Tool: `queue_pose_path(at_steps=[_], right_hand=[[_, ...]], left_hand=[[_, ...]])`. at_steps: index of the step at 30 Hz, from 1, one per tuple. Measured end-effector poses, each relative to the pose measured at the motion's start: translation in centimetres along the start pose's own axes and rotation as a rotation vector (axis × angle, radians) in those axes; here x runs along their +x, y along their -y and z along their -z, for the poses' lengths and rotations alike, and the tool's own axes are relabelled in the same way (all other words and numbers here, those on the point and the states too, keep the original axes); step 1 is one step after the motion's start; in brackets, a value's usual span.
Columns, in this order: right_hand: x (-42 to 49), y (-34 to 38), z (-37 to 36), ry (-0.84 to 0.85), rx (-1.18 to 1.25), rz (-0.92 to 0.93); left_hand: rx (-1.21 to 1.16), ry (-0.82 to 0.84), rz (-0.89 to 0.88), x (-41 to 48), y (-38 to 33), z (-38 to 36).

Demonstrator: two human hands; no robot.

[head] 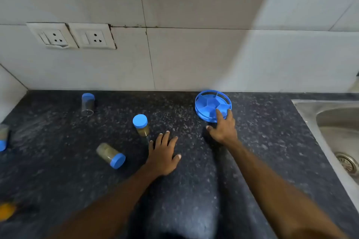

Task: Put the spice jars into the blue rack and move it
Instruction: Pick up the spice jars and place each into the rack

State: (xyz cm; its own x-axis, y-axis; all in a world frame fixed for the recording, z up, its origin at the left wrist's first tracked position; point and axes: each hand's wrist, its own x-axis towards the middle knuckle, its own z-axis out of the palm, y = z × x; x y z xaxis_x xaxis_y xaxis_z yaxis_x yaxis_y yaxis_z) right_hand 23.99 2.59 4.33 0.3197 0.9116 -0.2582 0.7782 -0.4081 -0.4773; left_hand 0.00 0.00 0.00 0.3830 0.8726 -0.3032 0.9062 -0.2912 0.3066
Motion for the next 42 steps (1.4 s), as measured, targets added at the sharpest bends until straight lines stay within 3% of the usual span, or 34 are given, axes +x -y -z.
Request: queue_pose_path(at_steps=[5,10,13,16,18,21,25,29,33,37,42], right_hand=[[-3.9,1.0,-1.3,-0.134,-0.186,0.095],[-8.0,0.8,-2.0,-0.324,0.000,0.059],[-6.3,-0.1,-1.2,-0.358,0.065,-0.063],[-4.8,-0.4,-1.0,-0.219,0.084,-0.122],[-5.2,0.0,-1.3,-0.179,0.098,-0.124],[-6.3,0.6,-1.7,-0.154,0.085,-0.115],[-6.0,0.9,-2.8,-0.011,0.193,-0.004],[-5.7,1.5,-3.6,0.073,0.305,0.049],[-5.6,1.6,-4.8,0.078,0.340,0.027],[-5.9,1.7,-5.4,0.080,0.363,0.028],[-6.3,2.0,-5.6,0.071,0.386,0.008]], left_hand=[[0.017,-0.089,-0.035,-0.5,0.8,-0.9],[-0.046,-0.131,-0.044,-1.3,1.0,-0.6],[-0.063,-0.356,-0.030,-2.3,0.9,0.7],[-0.031,-0.633,0.013,-3.0,1.0,2.4],[-0.034,-0.724,0.120,-2.6,1.7,4.0],[-0.144,-0.652,0.244,-0.9,3.7,6.1],[-0.373,-0.475,0.198,0.4,5.6,7.4],[-0.518,-0.630,0.253,-0.8,3.8,7.8],[-0.680,-0.782,0.077,-2.0,1.7,7.2],[-0.607,-0.634,-0.064,-2.6,0.0,6.6],[-0.425,-0.471,-0.066,-2.6,-0.5,5.1]])
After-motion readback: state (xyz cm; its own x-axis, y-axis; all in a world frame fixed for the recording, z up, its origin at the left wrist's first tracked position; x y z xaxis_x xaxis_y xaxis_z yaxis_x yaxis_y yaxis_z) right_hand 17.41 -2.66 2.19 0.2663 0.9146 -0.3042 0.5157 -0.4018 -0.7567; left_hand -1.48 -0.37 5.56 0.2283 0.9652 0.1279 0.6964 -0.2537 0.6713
